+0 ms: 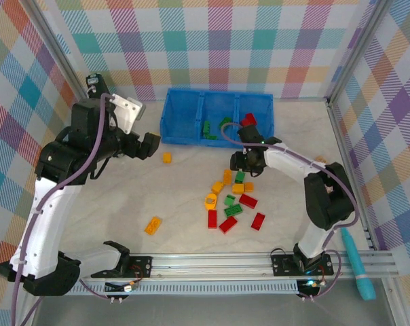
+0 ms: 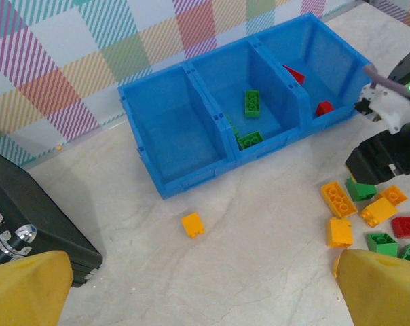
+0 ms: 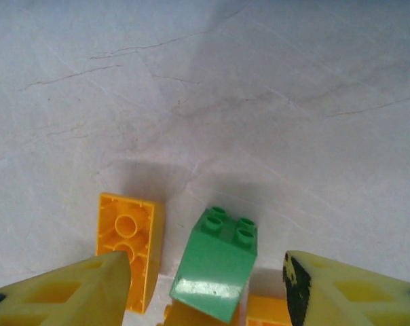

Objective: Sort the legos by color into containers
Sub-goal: Pick up the lego from the center of the table.

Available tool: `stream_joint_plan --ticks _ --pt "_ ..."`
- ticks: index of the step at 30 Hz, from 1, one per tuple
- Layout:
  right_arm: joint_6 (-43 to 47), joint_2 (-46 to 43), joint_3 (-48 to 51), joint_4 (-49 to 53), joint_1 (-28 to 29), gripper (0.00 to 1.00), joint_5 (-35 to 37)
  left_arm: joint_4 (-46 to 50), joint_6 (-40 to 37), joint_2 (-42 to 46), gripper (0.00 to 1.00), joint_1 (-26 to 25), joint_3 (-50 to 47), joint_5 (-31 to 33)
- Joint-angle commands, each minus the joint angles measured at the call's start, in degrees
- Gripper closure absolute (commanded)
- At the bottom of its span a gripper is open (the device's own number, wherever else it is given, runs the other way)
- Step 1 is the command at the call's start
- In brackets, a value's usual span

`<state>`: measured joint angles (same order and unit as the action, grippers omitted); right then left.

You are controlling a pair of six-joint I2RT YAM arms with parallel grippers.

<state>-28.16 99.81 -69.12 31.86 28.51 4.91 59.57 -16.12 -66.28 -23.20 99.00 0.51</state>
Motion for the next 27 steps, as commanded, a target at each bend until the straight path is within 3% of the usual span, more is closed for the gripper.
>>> stream_joint_plan --ticks 1,8,20,27 --pt "-3.07 3.57 -1.41 -1.62 -0.25 0.35 -1.22 -1.23 -0.05 1.33 0.00 -0.62 -0.92 0.19" --pt "-5.67 7.63 -2.13 -1.18 -0.39 0.35 -1.03 -0.79 0.08 1.41 0.00 -0.62 -0.21 -0.16" --pt "-5.37 7.84 -0.05 -0.25 -0.38 0.69 0.25 -0.47 0.04 1.68 0.00 -0.62 0.47 -0.18" --pt "-0.11 2.16 -6.14 3.13 -0.33 0.72 3.24 -0.17 -0.14 2.46 0.00 -0.62 0.75 0.53"
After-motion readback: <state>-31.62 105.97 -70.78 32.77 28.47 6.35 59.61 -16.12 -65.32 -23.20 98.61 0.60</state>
